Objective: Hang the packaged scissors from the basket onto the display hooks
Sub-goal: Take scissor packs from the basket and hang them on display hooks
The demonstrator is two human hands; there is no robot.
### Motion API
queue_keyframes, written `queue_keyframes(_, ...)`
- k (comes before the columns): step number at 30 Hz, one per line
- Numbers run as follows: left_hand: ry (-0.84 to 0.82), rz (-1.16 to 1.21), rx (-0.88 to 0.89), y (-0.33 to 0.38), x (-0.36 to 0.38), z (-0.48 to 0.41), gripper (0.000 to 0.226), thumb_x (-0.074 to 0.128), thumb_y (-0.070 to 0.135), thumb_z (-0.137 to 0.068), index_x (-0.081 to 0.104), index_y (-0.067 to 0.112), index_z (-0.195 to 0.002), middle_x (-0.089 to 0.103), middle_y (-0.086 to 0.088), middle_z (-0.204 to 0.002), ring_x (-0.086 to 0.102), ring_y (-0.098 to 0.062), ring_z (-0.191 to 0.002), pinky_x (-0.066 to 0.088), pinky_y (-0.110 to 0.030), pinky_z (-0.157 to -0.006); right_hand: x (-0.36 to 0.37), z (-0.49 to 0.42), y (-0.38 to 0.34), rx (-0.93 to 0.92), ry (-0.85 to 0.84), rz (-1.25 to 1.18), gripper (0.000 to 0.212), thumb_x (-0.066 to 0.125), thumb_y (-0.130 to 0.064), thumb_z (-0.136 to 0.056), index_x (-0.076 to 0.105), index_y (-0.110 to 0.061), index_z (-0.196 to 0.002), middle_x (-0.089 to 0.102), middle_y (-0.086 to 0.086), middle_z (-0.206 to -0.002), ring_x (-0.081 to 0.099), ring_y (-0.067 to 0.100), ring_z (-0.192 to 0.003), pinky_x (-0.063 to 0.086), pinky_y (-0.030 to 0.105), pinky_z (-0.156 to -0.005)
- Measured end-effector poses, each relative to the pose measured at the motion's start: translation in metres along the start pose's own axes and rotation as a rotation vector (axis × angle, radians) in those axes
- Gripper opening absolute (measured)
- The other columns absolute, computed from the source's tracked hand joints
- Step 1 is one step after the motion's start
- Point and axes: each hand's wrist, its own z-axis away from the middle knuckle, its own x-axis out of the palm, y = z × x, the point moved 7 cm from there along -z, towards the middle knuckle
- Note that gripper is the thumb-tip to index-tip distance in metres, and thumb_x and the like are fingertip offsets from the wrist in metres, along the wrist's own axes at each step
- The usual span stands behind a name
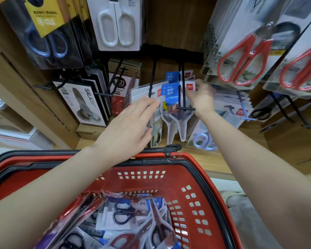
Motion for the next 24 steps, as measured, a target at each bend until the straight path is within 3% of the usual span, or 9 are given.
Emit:
queue_keyframes(4,0.002,-0.006,0.009,0.001,0.001,0.001,0.064,0.061,0.013,-0.087,0.034,0.0,-0.143,0.042,-0.014,-0.141,0.037,-0.026,-0.134,0.03,-0.033,-0.109,0.001,-0.006,-0.002,0.038,0.0,0.051,0.05,0.058,-0.031,-0.092,0.046,-0.009,-0.136,0.055,0.015,-0.131,0.054,0.03,-0.118,0.045,0.034,-0.092)
queue_keyframes(8,0.009,-0.022,0.014,0.001,0.002,0.001,0.064,0.061,0.012,-0.086,0.034,-0.001,-0.143,0.042,-0.015,-0.14,0.038,-0.027,-0.133,0.031,-0.034,-0.109,0.003,0.001,-0.006,0.006,-0.041,0.158,0.044,0.055,-0.029,-0.094,0.048,-0.001,-0.127,0.057,0.02,-0.123,0.055,0.033,-0.113,0.046,0.044,-0.095)
queue_keyframes(12,-0.014,-0.051,0.0,0.001,0.003,0.0,0.065,0.061,0.012,-0.087,0.032,0.002,-0.144,0.041,-0.013,-0.142,0.035,-0.027,-0.136,0.032,-0.037,-0.111,-0.01,0.019,-0.016,-0.12,-0.053,0.159,0.04,0.052,-0.009,-0.094,0.044,-0.001,-0.132,0.054,0.019,-0.13,0.05,0.03,-0.121,0.039,0.036,-0.102)
queue_keyframes(16,-0.045,-0.115,0.0,0.004,-0.001,0.001,0.065,0.061,0.013,-0.086,0.033,-0.001,-0.143,0.041,-0.017,-0.142,0.036,-0.03,-0.135,0.031,-0.041,-0.113,-0.025,0.052,-0.027,-0.246,-0.13,0.336,0.041,0.052,-0.008,-0.094,0.042,0.0,-0.134,0.052,0.019,-0.129,0.048,0.031,-0.121,0.036,0.031,-0.096)
queue_keyframes(19,0.023,-0.198,0.014,0.014,-0.013,0.011,0.055,0.064,0.01,-0.081,0.049,-0.005,-0.131,0.053,-0.021,-0.129,0.049,-0.036,-0.122,0.035,-0.044,-0.108,-0.04,0.087,-0.034,-0.355,-0.135,0.502,0.033,0.048,-0.013,-0.096,0.046,-0.004,-0.128,0.048,0.015,-0.127,0.049,0.031,-0.116,0.04,0.038,-0.091)
queue_keyframes(24,0.104,-0.238,0.071,0.038,-0.033,0.061,0.033,0.046,0.014,-0.081,0.061,0.003,-0.109,0.061,-0.012,-0.1,0.059,-0.033,-0.095,0.035,-0.037,-0.09,-0.065,0.158,-0.053,-0.568,-0.012,0.557,0.029,0.054,-0.015,-0.094,0.052,-0.004,-0.12,0.053,0.013,-0.108,0.053,0.029,-0.102,0.045,0.041,-0.083)
